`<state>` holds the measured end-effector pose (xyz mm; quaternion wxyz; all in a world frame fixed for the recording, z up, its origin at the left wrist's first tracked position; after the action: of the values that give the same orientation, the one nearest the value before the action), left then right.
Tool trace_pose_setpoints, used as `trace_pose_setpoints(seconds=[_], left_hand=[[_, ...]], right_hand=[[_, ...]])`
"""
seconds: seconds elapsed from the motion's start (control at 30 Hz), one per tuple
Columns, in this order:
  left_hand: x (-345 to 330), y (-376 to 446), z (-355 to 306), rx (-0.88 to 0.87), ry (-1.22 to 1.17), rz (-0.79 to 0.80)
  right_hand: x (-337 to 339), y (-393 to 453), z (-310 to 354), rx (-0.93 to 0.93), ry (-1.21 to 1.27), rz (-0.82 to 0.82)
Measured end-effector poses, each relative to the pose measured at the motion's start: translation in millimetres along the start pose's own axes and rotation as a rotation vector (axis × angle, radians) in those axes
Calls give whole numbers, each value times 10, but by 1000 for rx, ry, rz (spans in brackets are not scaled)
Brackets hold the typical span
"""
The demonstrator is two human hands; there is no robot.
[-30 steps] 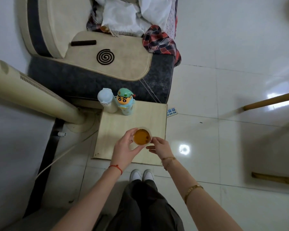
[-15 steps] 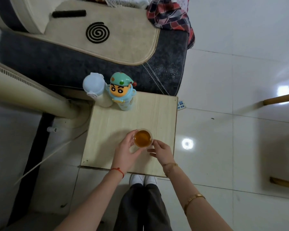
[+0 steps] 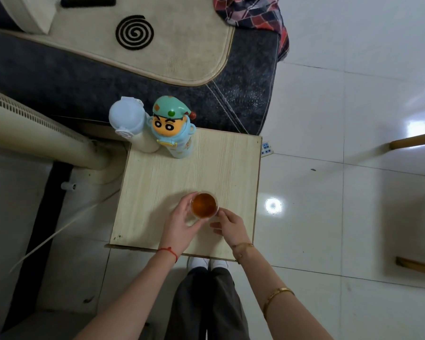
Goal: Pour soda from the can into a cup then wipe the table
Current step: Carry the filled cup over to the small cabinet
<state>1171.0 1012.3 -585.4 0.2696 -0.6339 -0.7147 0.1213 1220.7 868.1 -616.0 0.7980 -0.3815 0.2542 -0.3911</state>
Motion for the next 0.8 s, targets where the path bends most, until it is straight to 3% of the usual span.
trace_pose_setpoints(seconds=[0.27, 0.53, 0.8], left_hand=[[75, -146, -12, 72, 162, -1], [472, -758, -497, 96, 436, -31], [812, -1281, -1477, -17, 650, 31]], right_hand=[[51, -138, 71, -18, -102, -31], [174, -860, 573, -36, -537, -75], [169, -1873, 1355, 121, -981, -154]])
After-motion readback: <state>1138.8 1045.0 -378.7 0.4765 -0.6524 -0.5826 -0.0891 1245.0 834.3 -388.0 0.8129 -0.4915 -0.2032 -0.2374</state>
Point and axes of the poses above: each hand's wrist, its own y-axis towards the middle knuckle, its own x-axis out of the back of the hand, z = x × y, the point moved 7 cm from there along y, towards the middle knuckle, and after that the axes turned 13 degrees about z, right-handed, at the moved point
